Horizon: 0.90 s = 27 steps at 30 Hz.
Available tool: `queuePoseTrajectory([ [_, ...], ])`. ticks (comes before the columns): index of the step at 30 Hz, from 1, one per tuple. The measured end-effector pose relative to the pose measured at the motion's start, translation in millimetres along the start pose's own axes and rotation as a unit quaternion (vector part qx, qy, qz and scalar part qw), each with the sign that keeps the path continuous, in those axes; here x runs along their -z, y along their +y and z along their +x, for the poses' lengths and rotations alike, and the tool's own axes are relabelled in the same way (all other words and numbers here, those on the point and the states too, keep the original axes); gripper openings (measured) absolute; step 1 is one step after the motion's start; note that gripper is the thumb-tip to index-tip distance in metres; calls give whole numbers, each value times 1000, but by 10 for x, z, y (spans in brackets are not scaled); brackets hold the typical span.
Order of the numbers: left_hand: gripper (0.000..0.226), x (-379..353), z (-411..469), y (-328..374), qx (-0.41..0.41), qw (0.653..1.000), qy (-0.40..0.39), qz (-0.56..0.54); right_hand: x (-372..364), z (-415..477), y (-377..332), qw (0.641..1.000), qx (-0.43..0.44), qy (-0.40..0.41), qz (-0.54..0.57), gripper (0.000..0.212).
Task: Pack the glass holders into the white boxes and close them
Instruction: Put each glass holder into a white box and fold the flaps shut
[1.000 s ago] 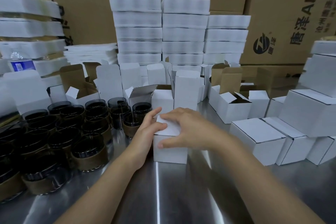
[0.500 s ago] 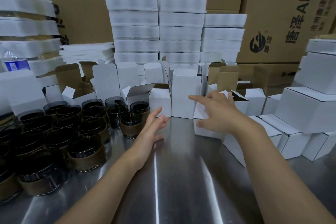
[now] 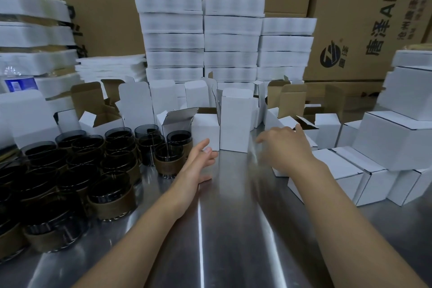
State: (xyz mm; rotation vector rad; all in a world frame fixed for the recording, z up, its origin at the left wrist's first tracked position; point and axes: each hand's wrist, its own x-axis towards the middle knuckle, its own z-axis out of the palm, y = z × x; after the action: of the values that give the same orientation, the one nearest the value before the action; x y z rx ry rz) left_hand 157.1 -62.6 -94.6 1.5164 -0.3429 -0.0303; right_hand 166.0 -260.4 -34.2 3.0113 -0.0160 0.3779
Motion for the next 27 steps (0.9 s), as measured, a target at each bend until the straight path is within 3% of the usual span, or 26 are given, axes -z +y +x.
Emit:
queuePoseTrajectory([
  [4, 36, -2, -6, 2, 0, 1000, 0, 2, -17, 3, 77, 997, -70, -23, -32, 32],
  [8, 25, -3, 4, -6, 3, 1000, 3, 4, 44, -16, 119, 977, -165, -95, -95, 30],
  [10, 28, -4, 5, -5, 3, 1000, 2, 6, 65, -18, 118, 982, -159, -58, -87, 14],
  [13, 26, -9, -1, -8, 1, 1000, 2, 10, 84, -37, 29, 995, -101, 2, -19, 8],
  [17, 23, -2, 8, -13, 6, 1000, 8, 21, 25, -37, -241, 974, -48, 49, 214, 32],
  [19, 26, -5, 8, -11, 11, 999, 9, 29, 5, -26, -318, 963, -54, 59, 257, 38],
  [23, 29, -18, 2, -12, 17, 999, 9, 34, 50, 86, -202, 957, -110, 92, 252, 36],
  [27, 29, -31, 2, -8, 13, 999, 0, 47, 198, 360, 56, 966, -199, 25, 162, 41],
])
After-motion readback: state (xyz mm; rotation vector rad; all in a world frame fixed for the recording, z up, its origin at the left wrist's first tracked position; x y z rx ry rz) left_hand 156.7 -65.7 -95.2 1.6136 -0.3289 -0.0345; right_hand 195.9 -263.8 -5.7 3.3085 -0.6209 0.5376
